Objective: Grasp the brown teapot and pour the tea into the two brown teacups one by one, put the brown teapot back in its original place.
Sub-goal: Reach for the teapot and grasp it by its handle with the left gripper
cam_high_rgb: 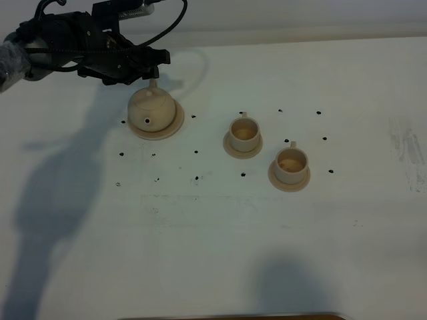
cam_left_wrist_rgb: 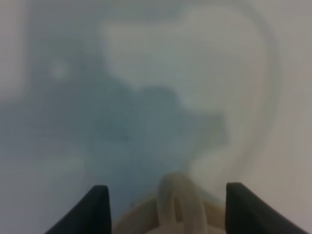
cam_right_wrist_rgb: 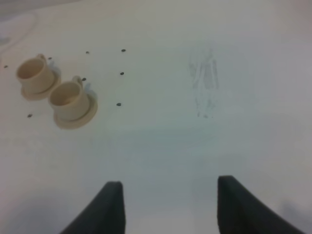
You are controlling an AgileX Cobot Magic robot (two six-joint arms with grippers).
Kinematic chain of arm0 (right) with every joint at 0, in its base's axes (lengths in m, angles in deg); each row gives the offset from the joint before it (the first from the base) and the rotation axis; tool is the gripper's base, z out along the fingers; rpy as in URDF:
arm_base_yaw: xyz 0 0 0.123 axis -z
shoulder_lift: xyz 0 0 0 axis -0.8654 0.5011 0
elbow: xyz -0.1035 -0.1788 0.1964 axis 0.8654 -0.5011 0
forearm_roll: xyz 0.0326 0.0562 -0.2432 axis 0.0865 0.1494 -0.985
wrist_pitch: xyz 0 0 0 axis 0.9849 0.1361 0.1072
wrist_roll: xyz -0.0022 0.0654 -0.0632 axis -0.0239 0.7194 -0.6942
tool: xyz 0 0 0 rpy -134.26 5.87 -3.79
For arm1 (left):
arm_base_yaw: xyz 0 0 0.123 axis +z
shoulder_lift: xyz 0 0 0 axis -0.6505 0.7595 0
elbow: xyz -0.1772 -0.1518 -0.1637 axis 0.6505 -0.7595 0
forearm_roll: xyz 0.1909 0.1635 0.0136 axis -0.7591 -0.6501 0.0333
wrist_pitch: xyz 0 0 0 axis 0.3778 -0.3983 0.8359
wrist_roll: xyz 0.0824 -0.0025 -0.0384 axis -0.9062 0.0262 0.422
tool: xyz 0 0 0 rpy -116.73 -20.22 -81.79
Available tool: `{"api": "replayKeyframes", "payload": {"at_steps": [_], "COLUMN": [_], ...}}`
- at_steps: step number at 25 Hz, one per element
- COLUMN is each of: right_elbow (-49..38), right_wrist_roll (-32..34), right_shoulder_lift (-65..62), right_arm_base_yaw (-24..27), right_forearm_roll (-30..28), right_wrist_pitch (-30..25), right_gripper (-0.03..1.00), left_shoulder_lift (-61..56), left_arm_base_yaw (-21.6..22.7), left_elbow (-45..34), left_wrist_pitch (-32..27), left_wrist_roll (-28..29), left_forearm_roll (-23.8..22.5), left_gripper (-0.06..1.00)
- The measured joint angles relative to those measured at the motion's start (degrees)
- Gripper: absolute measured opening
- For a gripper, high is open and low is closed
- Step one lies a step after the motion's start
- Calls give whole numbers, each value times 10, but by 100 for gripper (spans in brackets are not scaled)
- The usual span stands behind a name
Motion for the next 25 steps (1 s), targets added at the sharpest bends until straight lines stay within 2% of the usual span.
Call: {"api": "replayKeyframes", "payload": {"at_steps": [15,25], "right_elbow": [0,0], "right_wrist_roll": [1,0], "right_shoulder_lift": [0,0], "right_arm_base_yaw": [0,0], "right_forearm_roll": [6,11], "right_wrist_pitch": [0,0], "right_gripper": [44,44], "left_shoulder_lift": [26,30], "left_arm_base_yaw": [-4,-4], "left_elbow": [9,13], "left_wrist_pitch": [16,15], "left_wrist_roll": [0,-5], "left_forearm_roll": [-4,-41], "left_gripper": [50,50]}}
